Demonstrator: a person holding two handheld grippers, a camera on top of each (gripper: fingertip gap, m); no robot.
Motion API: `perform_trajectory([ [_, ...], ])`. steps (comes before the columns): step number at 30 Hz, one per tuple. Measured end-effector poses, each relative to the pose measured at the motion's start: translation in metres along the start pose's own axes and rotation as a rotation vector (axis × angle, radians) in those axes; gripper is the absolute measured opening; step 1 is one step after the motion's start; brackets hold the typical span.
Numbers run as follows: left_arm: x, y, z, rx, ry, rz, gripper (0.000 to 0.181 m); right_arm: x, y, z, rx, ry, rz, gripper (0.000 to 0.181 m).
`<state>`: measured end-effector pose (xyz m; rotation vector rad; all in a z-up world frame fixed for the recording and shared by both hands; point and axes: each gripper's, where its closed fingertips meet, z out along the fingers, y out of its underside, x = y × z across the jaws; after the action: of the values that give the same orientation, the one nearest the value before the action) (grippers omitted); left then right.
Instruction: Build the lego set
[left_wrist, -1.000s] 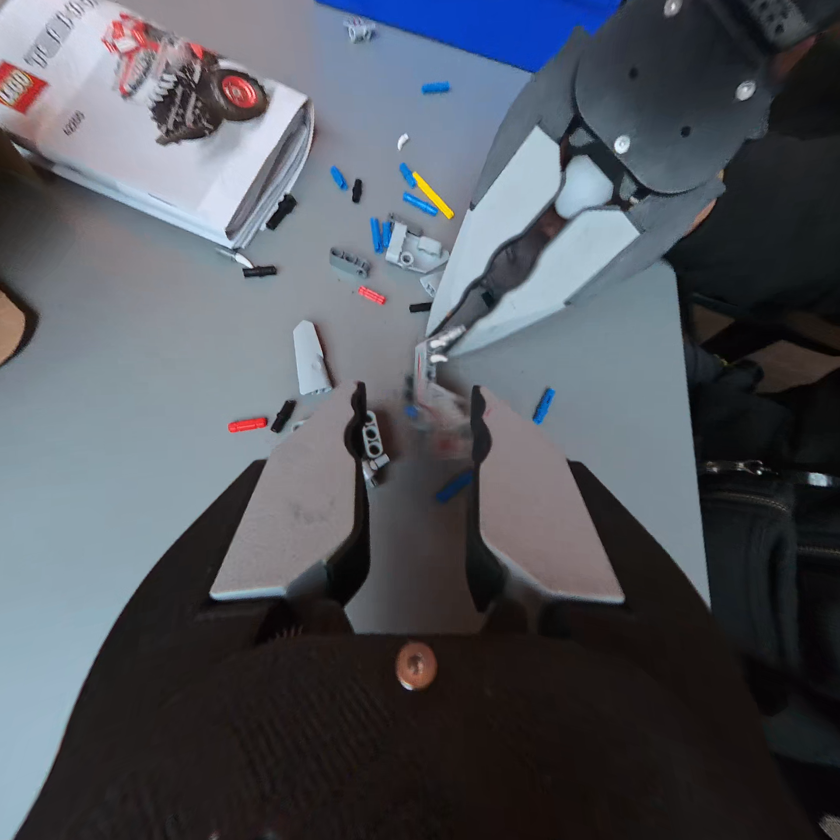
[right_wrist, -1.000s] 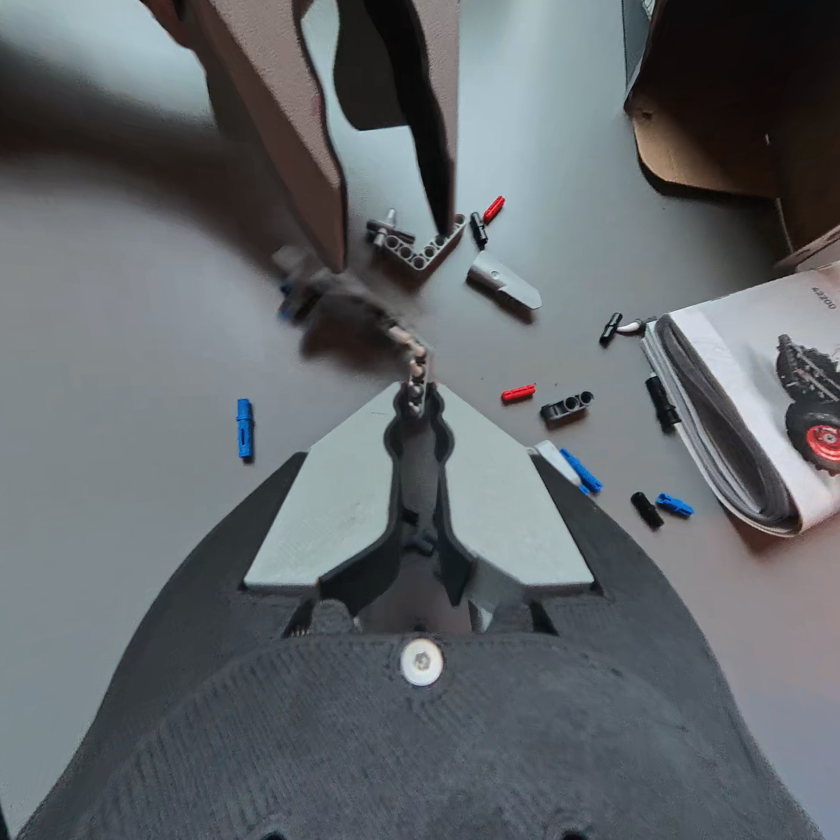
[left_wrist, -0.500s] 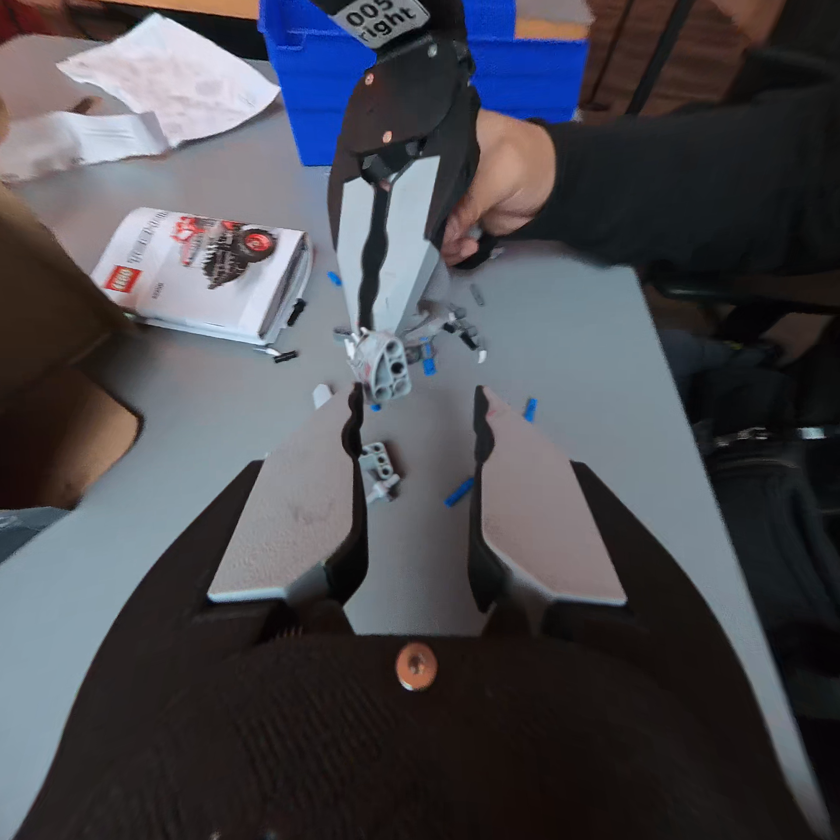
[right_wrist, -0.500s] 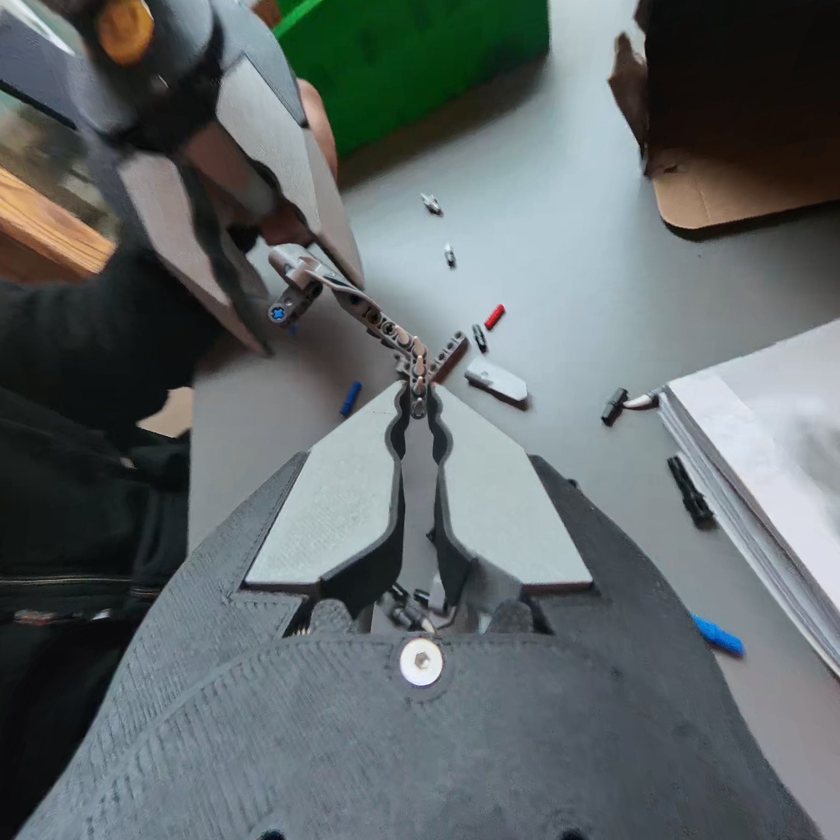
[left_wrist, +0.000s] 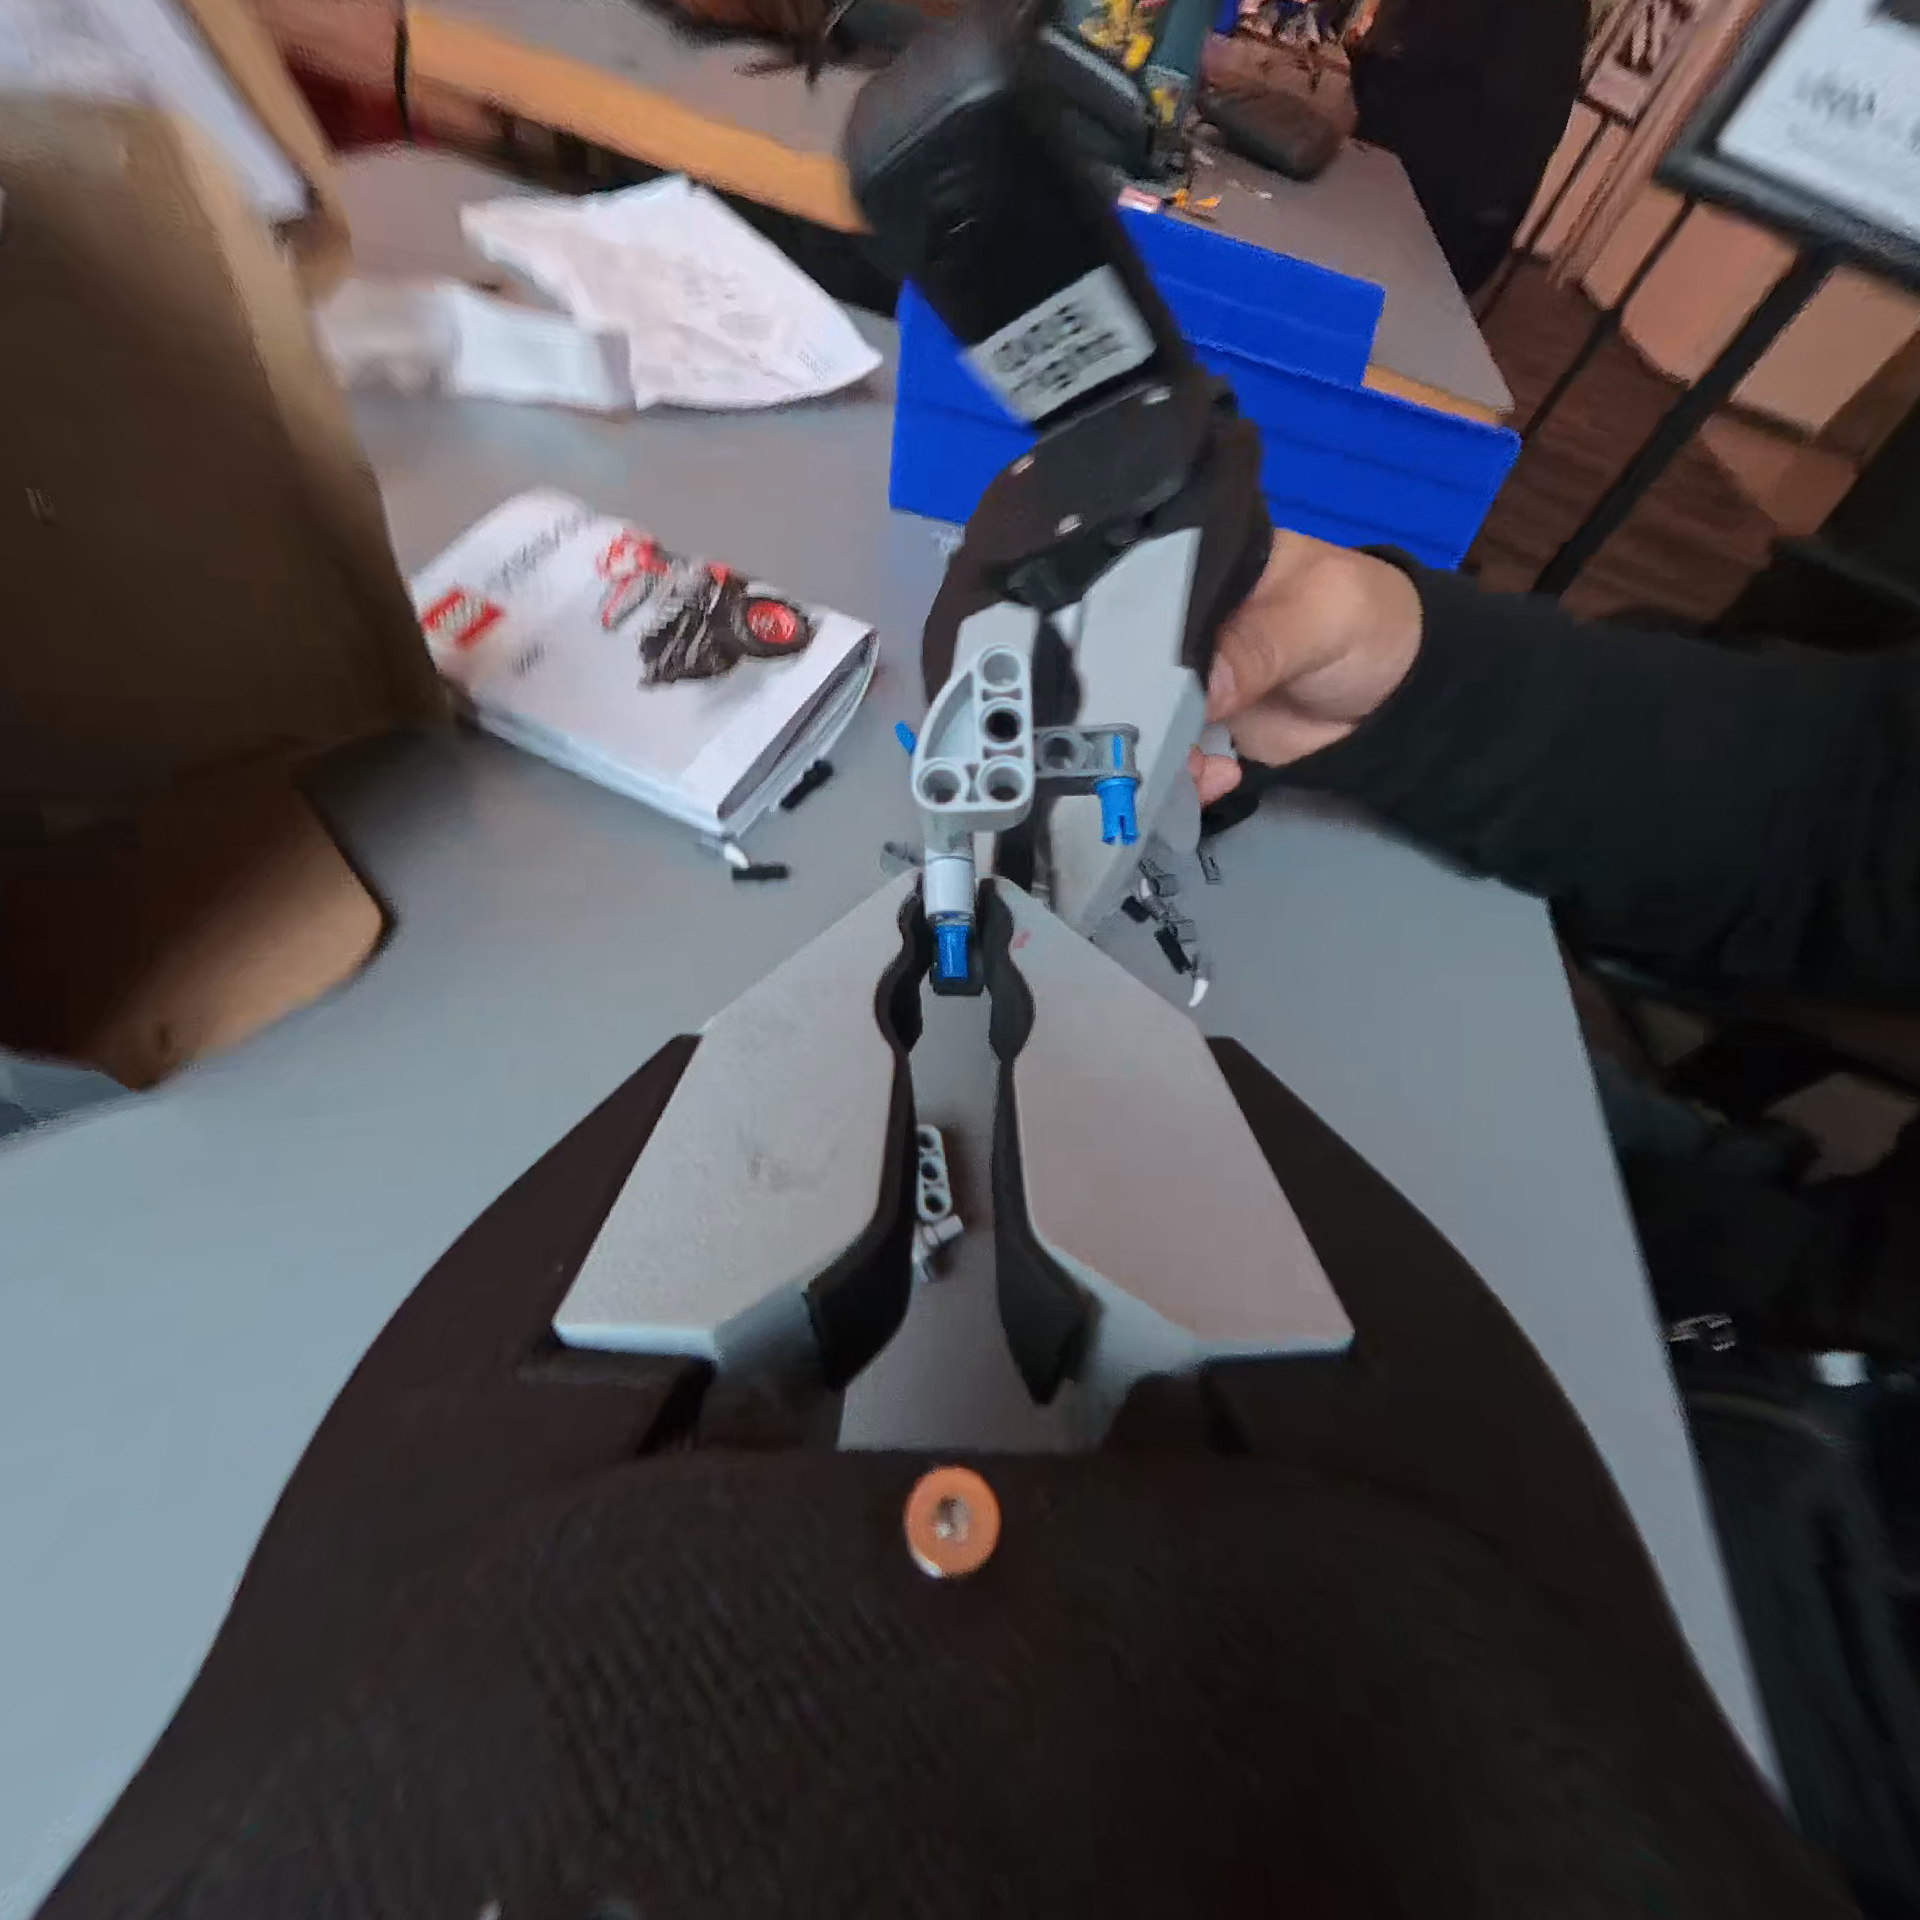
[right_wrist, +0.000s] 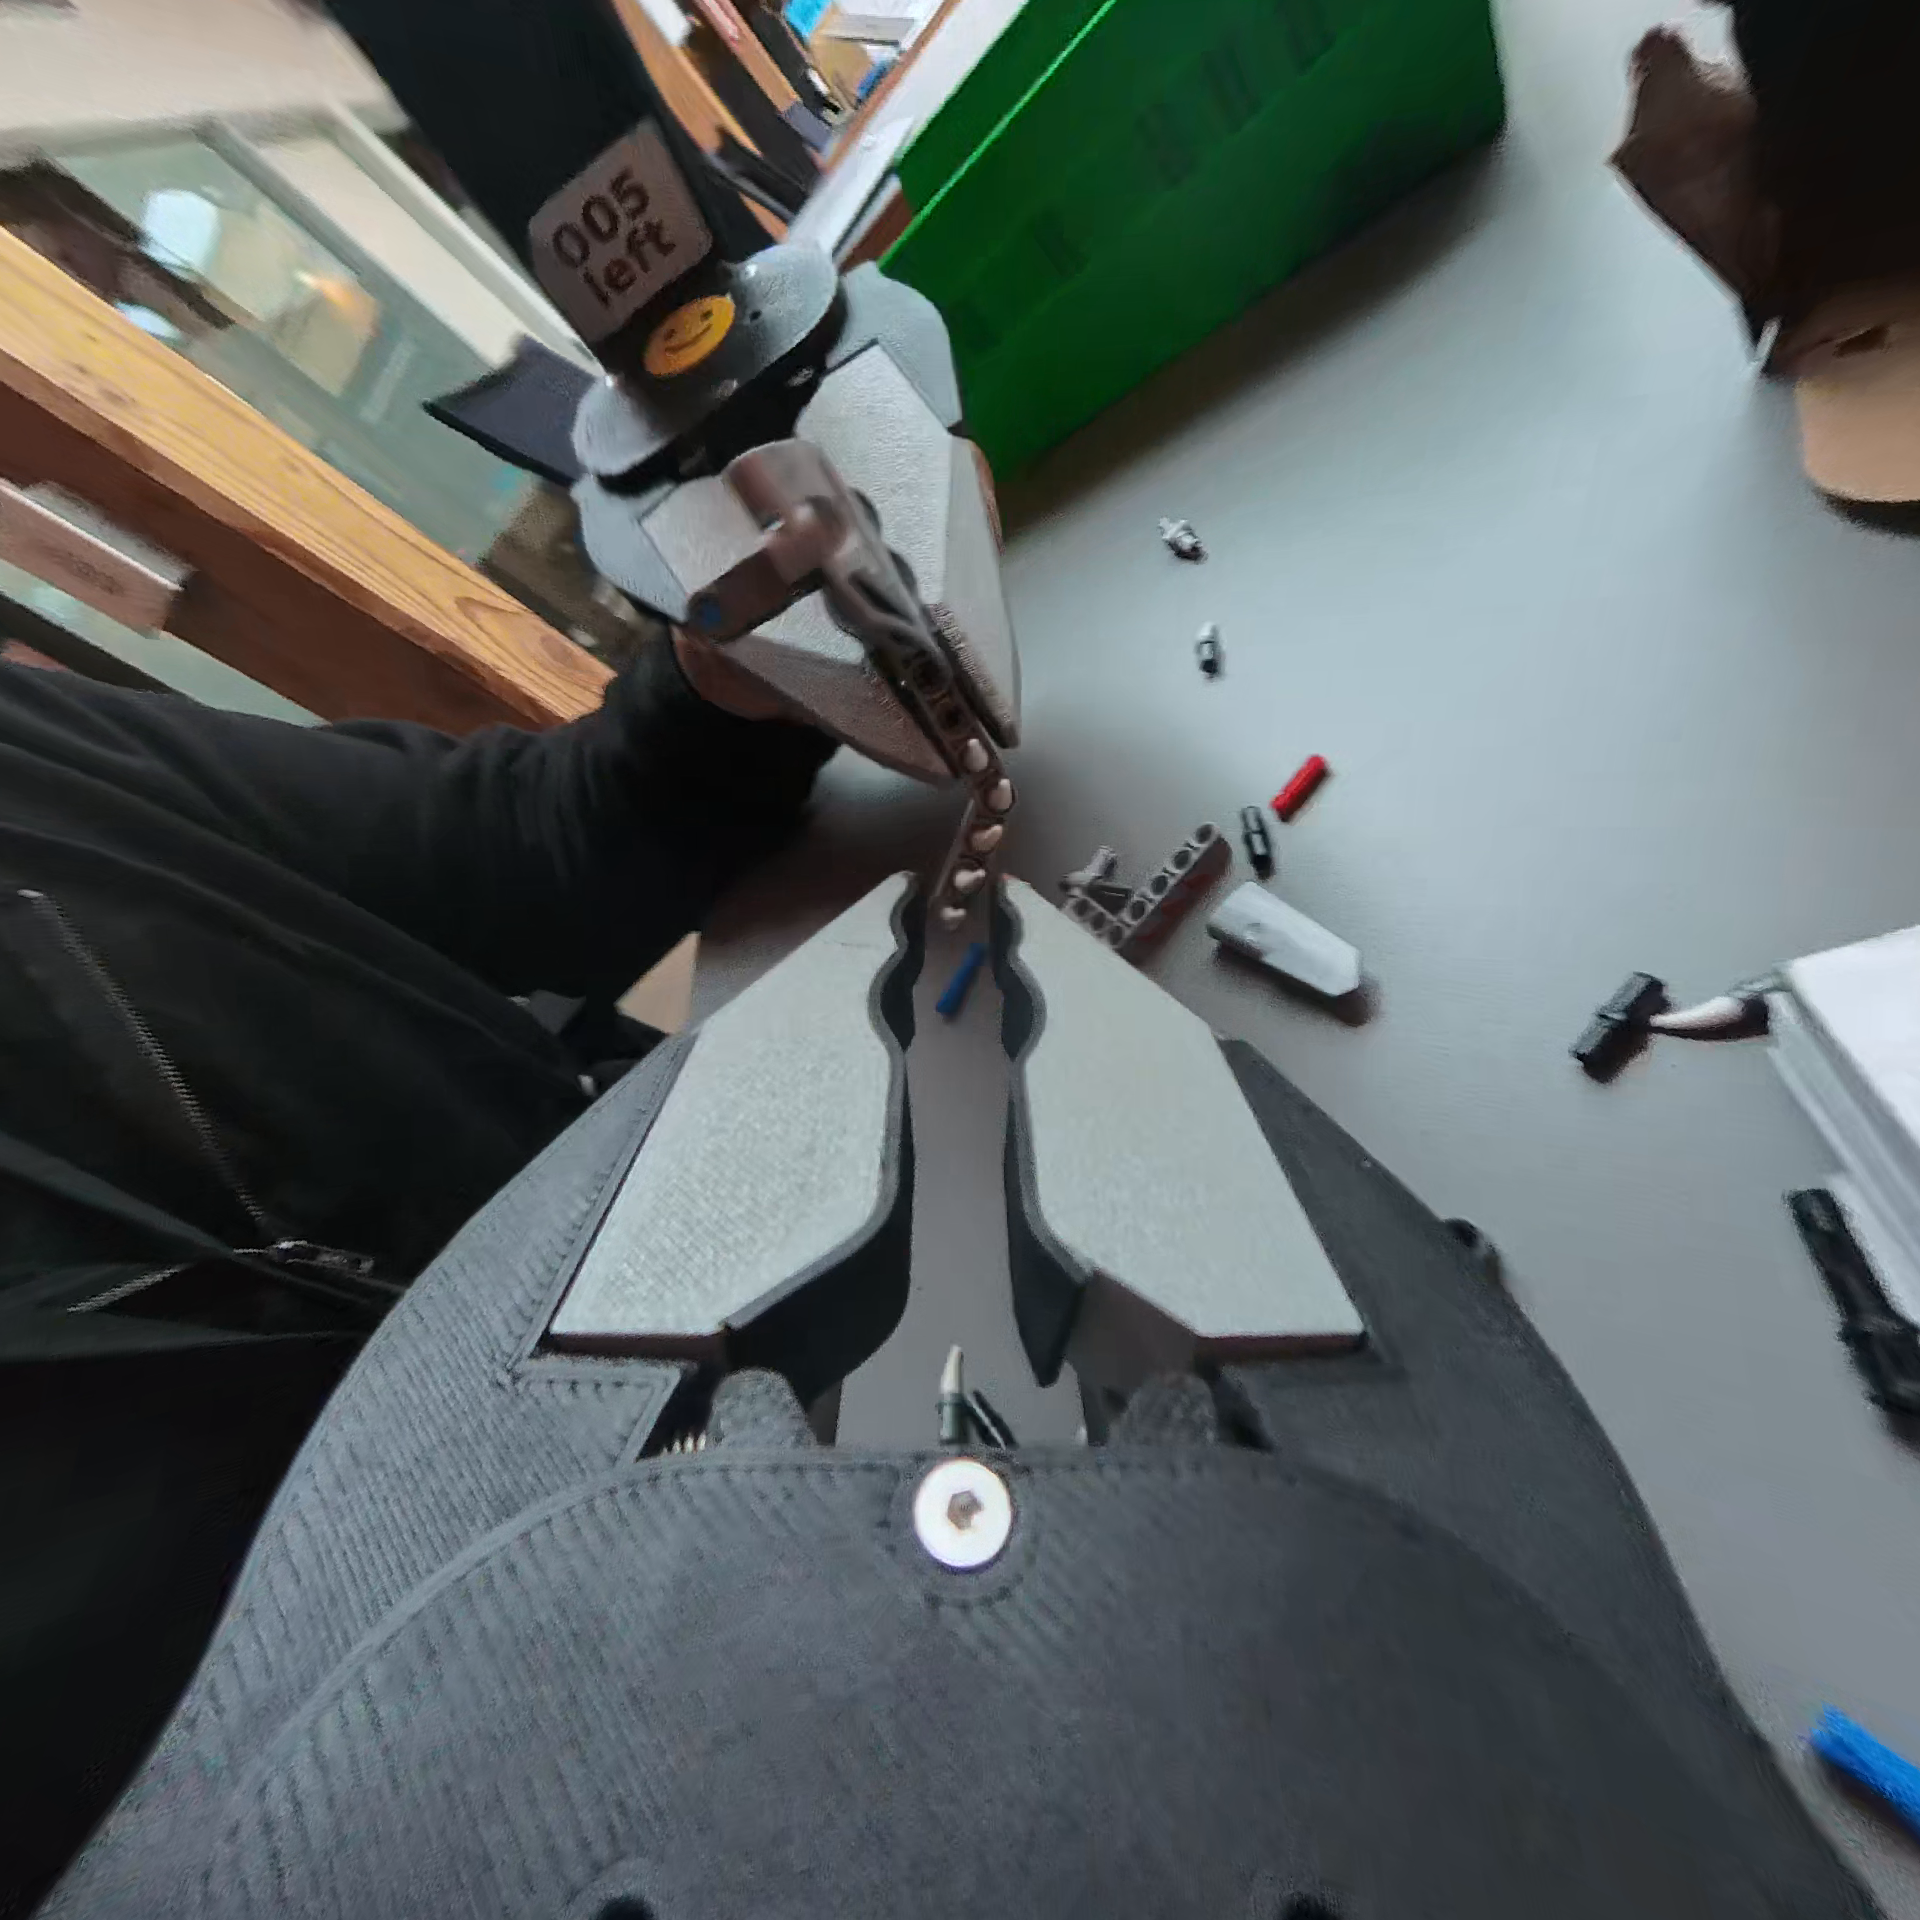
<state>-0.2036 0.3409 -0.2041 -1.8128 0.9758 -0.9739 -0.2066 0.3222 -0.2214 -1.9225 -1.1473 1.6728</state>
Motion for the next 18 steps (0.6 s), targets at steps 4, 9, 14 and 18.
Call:
perform_trajectory([
  [4, -0.003, 0.004, -0.004, 0.022, 0.149, -0.322, 0.006, 0.005, -0.015, -0.015, 0.052, 0.15, -0.185, 0.019],
  [9, 0.002, 0.021, 0.0, -0.064, 0.23, -0.455, 0.006, -0.01, -0.03, -0.012, 0.08, 0.25, -0.466, 0.026],
  [14, 0.009, 0.034, 0.008, -0.125, 0.267, -0.515, 0.006, -0.016, -0.034, -0.001, 0.024, 0.415, -0.79, 0.031],
  [18, 0.02, 0.038, 0.011, -0.164, 0.323, -0.529, 0.006, -0.003, -0.024, 0.004, -0.144, 0.603, -1.105, 0.015],
])
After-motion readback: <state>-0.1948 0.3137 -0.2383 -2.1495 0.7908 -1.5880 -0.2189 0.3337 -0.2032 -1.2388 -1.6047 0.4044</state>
